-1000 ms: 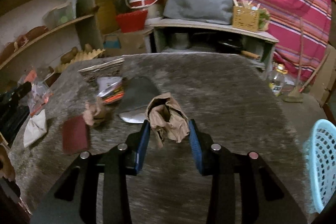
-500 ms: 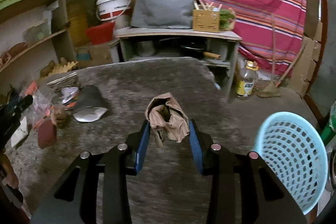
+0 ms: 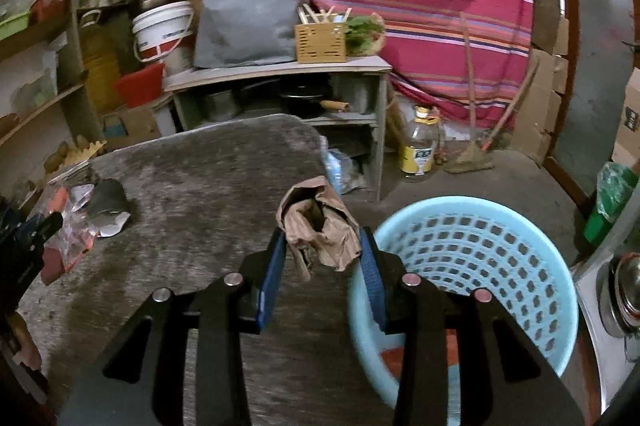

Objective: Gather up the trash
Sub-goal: 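Carry both bags over the basket and open the left tool to drop the clear bag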

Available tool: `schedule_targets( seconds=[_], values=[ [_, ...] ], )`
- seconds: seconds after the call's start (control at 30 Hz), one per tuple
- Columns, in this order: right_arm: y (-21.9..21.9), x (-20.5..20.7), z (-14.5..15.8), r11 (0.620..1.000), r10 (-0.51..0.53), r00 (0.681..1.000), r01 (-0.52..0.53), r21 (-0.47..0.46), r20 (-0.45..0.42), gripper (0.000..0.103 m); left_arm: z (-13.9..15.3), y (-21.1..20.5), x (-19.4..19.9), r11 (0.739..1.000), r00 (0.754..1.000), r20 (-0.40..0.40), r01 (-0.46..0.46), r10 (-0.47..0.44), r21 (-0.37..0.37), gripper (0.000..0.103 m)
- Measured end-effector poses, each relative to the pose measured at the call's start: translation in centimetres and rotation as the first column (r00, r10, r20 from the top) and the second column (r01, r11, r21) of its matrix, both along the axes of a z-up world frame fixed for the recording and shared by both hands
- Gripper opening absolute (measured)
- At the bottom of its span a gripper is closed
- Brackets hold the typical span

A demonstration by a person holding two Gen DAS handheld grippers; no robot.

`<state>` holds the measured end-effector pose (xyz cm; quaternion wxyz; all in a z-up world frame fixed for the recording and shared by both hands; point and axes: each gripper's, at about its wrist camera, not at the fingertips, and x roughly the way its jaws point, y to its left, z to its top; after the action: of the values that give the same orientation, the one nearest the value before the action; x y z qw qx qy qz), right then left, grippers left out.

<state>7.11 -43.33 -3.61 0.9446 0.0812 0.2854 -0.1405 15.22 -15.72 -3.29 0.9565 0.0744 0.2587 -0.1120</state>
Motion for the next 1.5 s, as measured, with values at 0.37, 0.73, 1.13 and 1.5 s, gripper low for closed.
schedule_targets(
  seconds=[0.37,0.73,1.13,1.5],
  values=[
    [-5.5,-2.9,0.6,0.997,-0.082,0.996,0.082,0.008,0.023,0.038,0.5,-6.6,-1.3,0.992,0.993,-0.008,0.122,-0.122,0.016,0.026],
    [-11.1,-5.1,-1.5,0.987,-0.159,0.987,0.159,-0.013,-0.035,0.038,-0.2,-17.0,-2.8,0.957,0.956,-0.033,0.291,-0.291,-0.013,0.026],
    [-14.7,-6.7,-3.1,0.977,-0.211,0.976,0.212,0.017,-0.052,0.038,0.4,-26.0,-5.7,0.905,0.905,-0.006,0.425,-0.425,-0.026,0.027],
    [-15.0,-6.7,-3.0,0.975,-0.220,0.975,0.221,0.036,-0.036,0.038,-0.3,-29.4,-5.4,0.889,0.888,-0.044,0.457,-0.457,-0.024,0.043]
  ],
)
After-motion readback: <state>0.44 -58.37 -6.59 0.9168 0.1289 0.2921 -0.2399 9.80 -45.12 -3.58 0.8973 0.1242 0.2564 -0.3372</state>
